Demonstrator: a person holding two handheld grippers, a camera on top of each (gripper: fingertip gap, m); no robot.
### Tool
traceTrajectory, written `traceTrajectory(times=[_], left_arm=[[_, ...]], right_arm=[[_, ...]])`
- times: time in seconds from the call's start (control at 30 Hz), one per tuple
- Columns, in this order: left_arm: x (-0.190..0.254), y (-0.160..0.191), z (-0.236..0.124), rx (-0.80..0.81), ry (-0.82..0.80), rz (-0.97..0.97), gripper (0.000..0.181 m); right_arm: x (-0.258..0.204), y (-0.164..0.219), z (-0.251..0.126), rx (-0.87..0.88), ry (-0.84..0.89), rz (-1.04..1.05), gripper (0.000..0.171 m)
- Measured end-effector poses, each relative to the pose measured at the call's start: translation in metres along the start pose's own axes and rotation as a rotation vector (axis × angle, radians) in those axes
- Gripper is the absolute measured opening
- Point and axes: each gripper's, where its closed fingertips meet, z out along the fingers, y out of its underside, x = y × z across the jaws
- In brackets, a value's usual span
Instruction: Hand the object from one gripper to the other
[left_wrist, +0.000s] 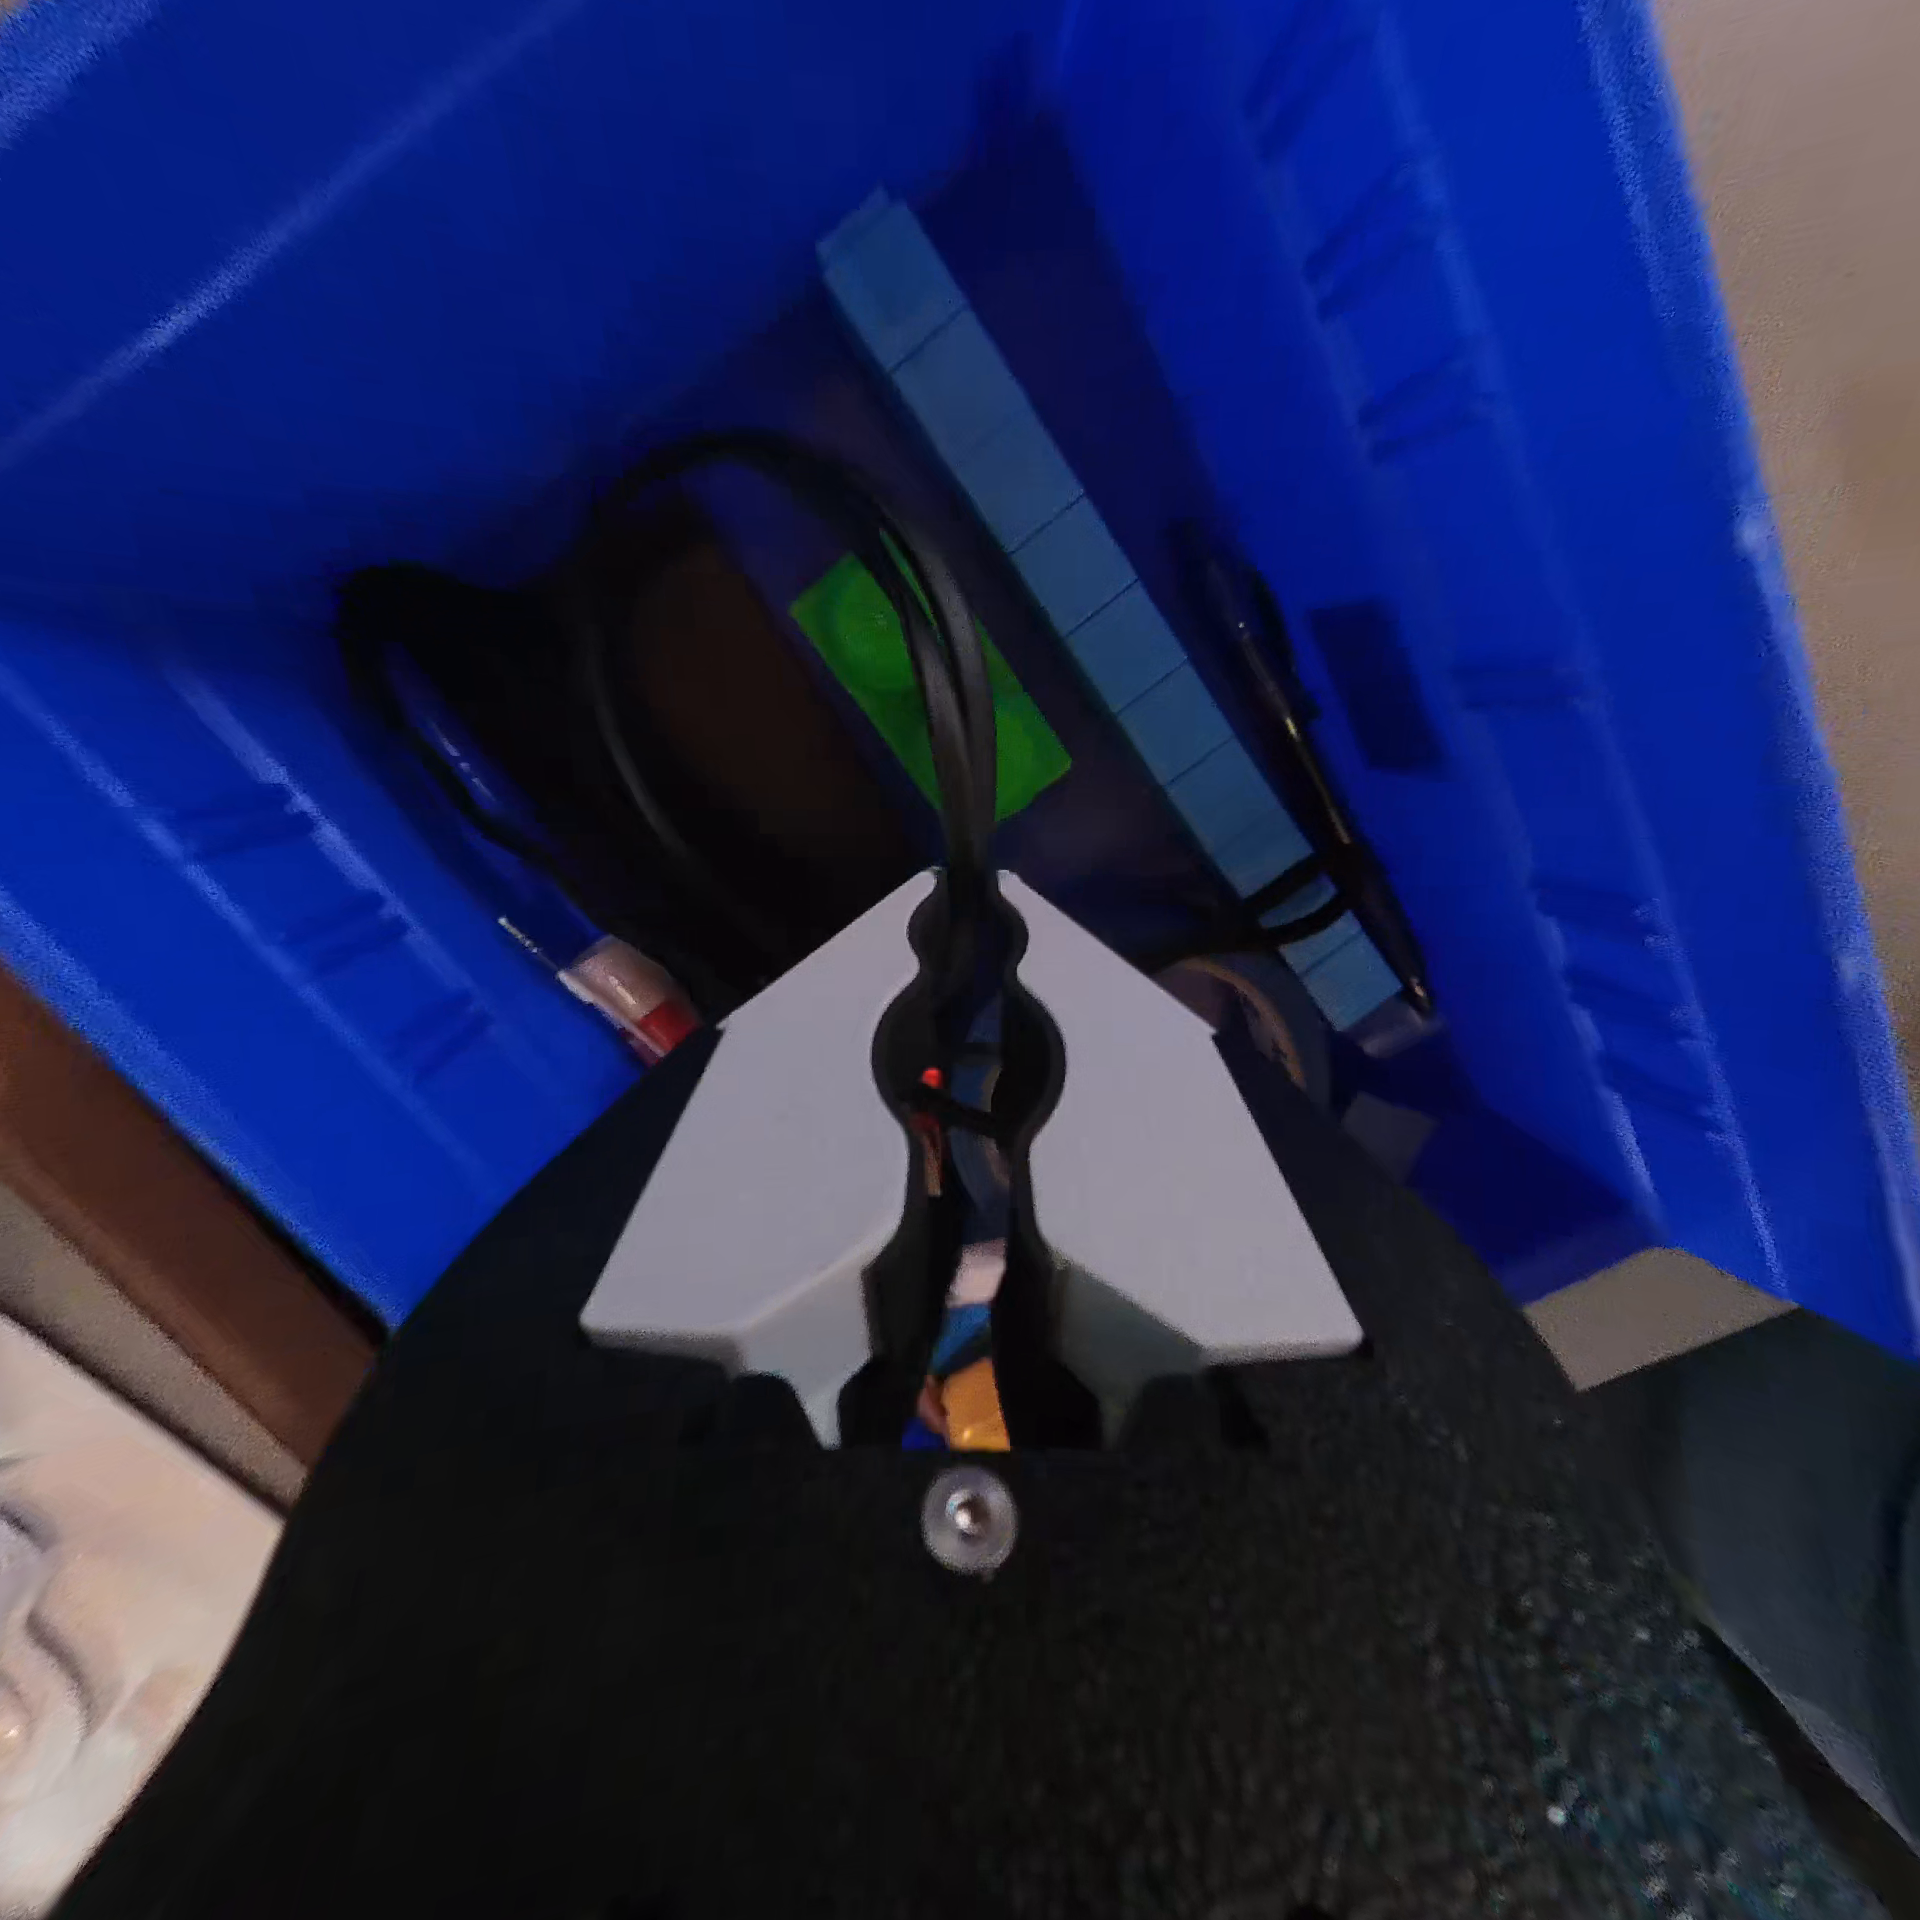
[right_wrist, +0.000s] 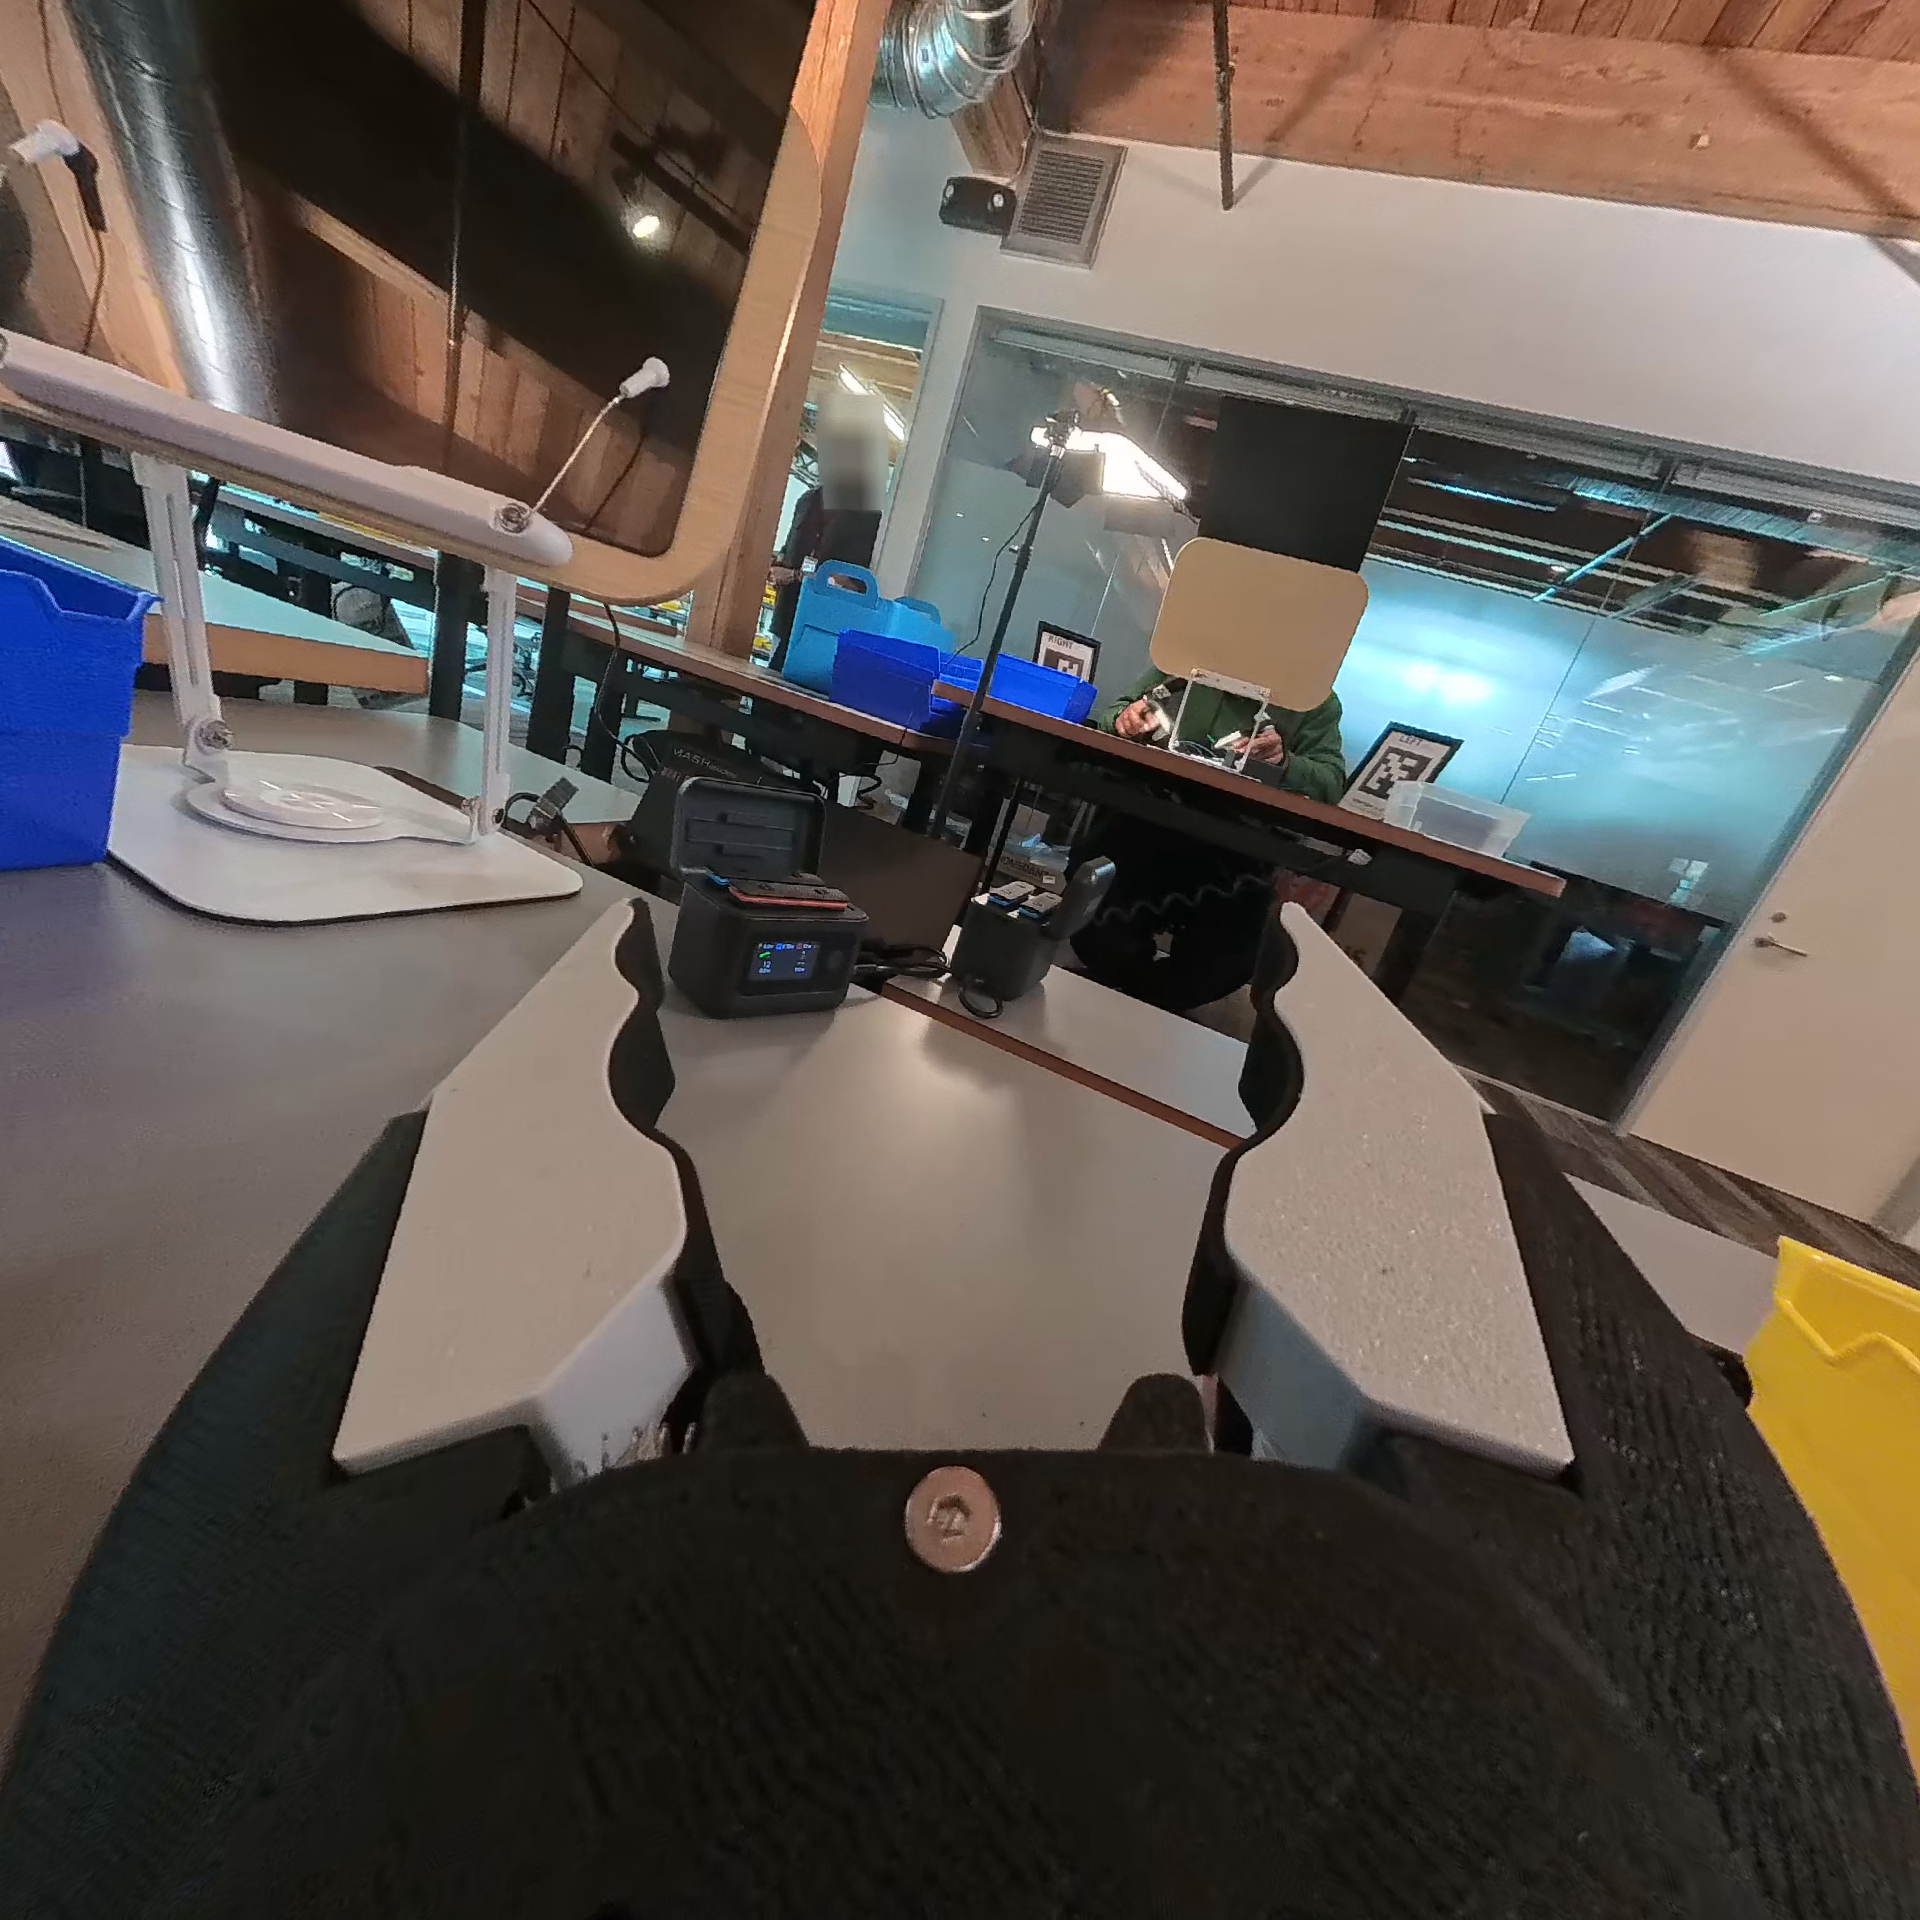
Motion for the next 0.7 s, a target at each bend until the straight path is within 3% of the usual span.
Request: traceTrajectory(times=[0.03,0.17,0.33,0.5,0.7], left_arm=[[0.000,-0.001,-0.008,0.015,0.001,-0.003,0.003],[0.012,-0.027,-0.058,0.214,0.043,0.016,0.003],[0.033,-0.074,-0.145,0.532,-0.037,0.122,0.003],[0.114,-0.123,-0.213,0.871,0.059,0.327,0.002],[0.214,-0.172,-0.244,1.175,0.080,0.564,0.002]], right_arm=[[0.000,0.000,0.000,0.000,-0.001,-0.001,0.113],[-0.002,0.000,0.001,-0.002,-0.005,-0.009,0.112],[-0.004,0.000,0.001,-0.004,-0.014,-0.023,0.112],[-0.007,0.000,0.001,-0.003,-0.026,-0.029,0.112],[-0.005,-0.007,-0.003,0.023,-0.030,-0.010,0.111]])
